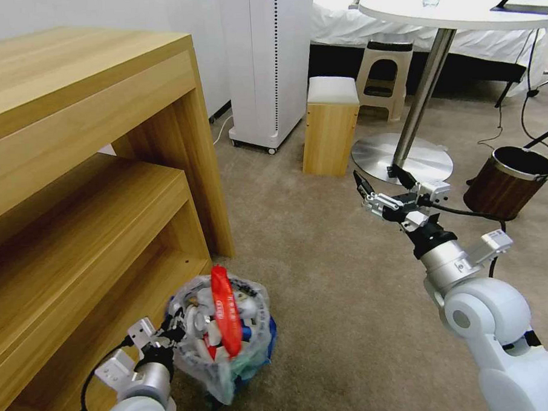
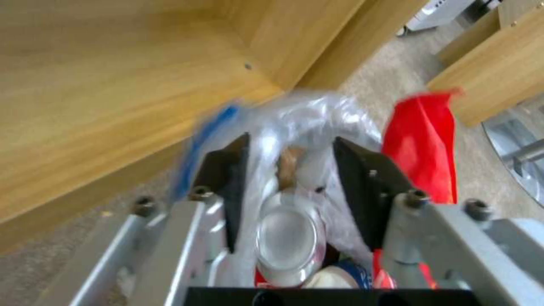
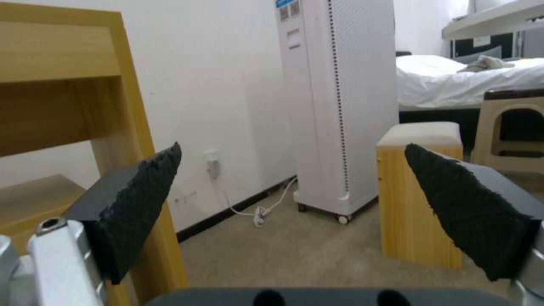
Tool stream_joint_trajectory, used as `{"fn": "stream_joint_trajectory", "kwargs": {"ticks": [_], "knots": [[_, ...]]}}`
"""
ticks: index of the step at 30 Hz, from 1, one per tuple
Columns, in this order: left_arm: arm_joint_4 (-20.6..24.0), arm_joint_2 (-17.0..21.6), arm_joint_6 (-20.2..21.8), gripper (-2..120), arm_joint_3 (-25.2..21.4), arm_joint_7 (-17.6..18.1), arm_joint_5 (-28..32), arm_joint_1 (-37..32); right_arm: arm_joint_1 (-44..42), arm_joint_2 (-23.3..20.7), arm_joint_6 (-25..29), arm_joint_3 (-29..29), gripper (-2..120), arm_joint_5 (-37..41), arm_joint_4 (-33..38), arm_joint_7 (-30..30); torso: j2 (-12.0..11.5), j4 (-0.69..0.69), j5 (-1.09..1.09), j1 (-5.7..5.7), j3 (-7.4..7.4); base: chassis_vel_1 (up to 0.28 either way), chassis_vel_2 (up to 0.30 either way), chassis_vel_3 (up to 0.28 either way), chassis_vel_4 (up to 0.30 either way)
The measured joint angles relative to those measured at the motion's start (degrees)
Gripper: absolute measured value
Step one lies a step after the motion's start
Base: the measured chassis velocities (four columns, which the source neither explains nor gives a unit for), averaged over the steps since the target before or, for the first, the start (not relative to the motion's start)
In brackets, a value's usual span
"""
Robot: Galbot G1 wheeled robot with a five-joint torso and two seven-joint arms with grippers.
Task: Pick up the trash bin and place the garbage on the floor into it.
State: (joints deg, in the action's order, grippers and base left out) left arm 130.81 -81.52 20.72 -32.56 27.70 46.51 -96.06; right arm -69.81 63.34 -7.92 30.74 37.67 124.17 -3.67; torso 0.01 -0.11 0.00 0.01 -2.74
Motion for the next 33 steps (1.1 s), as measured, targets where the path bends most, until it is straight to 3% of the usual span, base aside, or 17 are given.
{"fn": "stream_joint_trajectory", "kwargs": {"ticks": [6, 13, 16, 19, 21, 23, 29, 33], "knots": [[2.37, 0.22, 2.01, 73, -0.15, 2.83, 1.95, -1.06, -1.21, 0.19, 0.21, 0.07, 100, -0.34, 0.10, -0.01, 0.00, 0.00, 0.00, 0.00, 0.00, 0.000, 0.000, 0.000, 0.000], [6.14, 2.10, 1.06, 97, -0.73, 1.58, -0.66, -4.22, -4.30, 0.40, 1.43, 0.64, 100, -1.63, 1.51, 0.29, 0.00, 0.01, -0.01, 0.00, 0.00, 0.000, 0.000, 0.000, 0.000], [7.79, 4.28, 0.39, 99, -0.37, 0.26, -3.00, -6.48, -7.29, 0.84, 3.11, 0.24, 100, -3.31, 1.97, 0.47, 0.00, 0.00, -0.01, 0.00, 0.00, 0.000, 0.000, 0.000, 0.000], [8.75, 8.51, -3.40, 100, -0.05, -4.23, -11.67, -9.62, -12.10, 1.40, 8.56, -0.78, 100, -6.75, 1.52, 0.49, 0.00, -0.01, -0.01, 0.00, 0.01, 0.000, 0.000, 0.000, 0.000], [8.74, 9.44, -4.64, 100, -0.08, -5.50, -14.08, -10.16, -12.93, 1.46, 10.05, -0.91, 100, -7.69, 1.09, 0.49, 0.00, 0.00, -0.01, 0.00, 0.00, 0.000, 0.000, 0.000, 0.000], [8.50, 12.04, -8.72, 100, -0.19, -9.79, -21.06, -11.69, -15.17, 1.45, 14.49, -0.91, 100, -10.44, -0.37, 0.47, 0.00, -0.01, -0.01, 0.00, 0.00, 0.000, 0.000, 0.000, 0.000], [8.96, 12.96, -11.95, 100, 0.05, -13.48, -28.59, -12.56, -16.34, 1.36, 19.07, 0.92, 100, -12.22, -2.18, -0.24, 0.00, 0.00, -0.01, 0.00, 0.00, 0.000, 0.000, 0.000, 0.000], [9.69, 12.53, -11.94, 100, 0.09, -13.50, -28.76, -12.18, -16.31, 1.37, 20.60, 1.99, 100, -12.21, -2.64, -1.02, 0.00, 0.00, -0.01, 0.00, 0.00, 0.000, 0.000, 0.000, 0.000]]}}
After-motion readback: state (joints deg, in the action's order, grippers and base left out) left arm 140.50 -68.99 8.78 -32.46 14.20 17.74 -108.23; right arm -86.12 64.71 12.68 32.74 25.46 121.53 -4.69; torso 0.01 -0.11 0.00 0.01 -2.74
